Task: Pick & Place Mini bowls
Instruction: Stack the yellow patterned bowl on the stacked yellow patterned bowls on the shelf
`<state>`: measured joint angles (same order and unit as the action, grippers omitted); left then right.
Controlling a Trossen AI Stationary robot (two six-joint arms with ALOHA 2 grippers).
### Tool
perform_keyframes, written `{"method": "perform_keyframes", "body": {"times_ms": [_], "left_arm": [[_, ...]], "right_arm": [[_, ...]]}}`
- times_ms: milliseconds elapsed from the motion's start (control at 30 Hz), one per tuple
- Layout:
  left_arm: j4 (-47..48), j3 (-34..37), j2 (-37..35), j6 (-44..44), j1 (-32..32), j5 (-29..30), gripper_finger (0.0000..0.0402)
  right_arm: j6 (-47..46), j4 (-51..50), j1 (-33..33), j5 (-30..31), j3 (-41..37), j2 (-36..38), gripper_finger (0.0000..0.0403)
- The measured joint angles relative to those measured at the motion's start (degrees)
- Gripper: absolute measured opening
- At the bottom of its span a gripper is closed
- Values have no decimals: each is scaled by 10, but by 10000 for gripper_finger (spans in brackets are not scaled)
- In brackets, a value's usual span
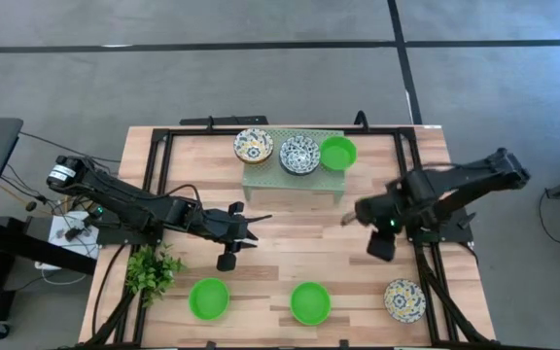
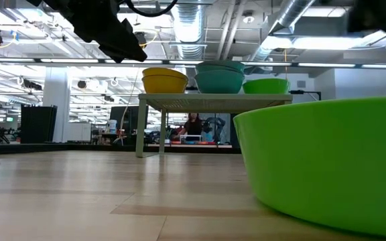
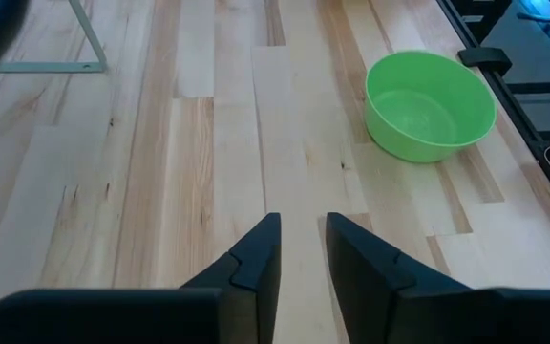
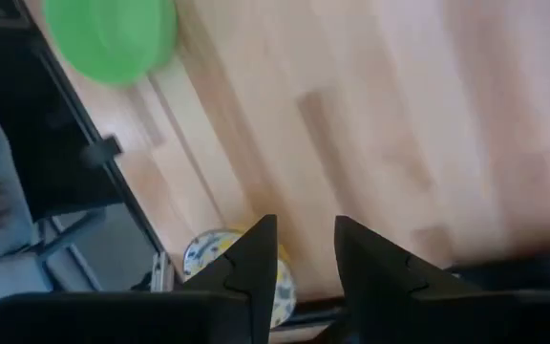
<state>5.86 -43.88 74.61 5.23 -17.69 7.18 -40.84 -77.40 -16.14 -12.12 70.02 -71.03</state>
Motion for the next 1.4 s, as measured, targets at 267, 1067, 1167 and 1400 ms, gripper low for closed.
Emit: {"method": "perform_keyframes", "body": {"times_ms": [267, 1067, 1167, 1400], "left_arm": [[-8, 0, 0, 2, 2, 0, 88], [-25, 0, 0, 2, 1, 0, 88], [-25, 0, 0, 2, 1, 0, 88], [-29, 0, 0, 2, 1, 0, 88]], "right_arm": [[-112, 42, -106, -21, -112, 15, 103], [-165, 191, -248, -87, -235, -114, 103], [-150, 208, -248, -91, -235, -129, 103], [-141, 228, -249, -89, -235, -159, 99]]}}
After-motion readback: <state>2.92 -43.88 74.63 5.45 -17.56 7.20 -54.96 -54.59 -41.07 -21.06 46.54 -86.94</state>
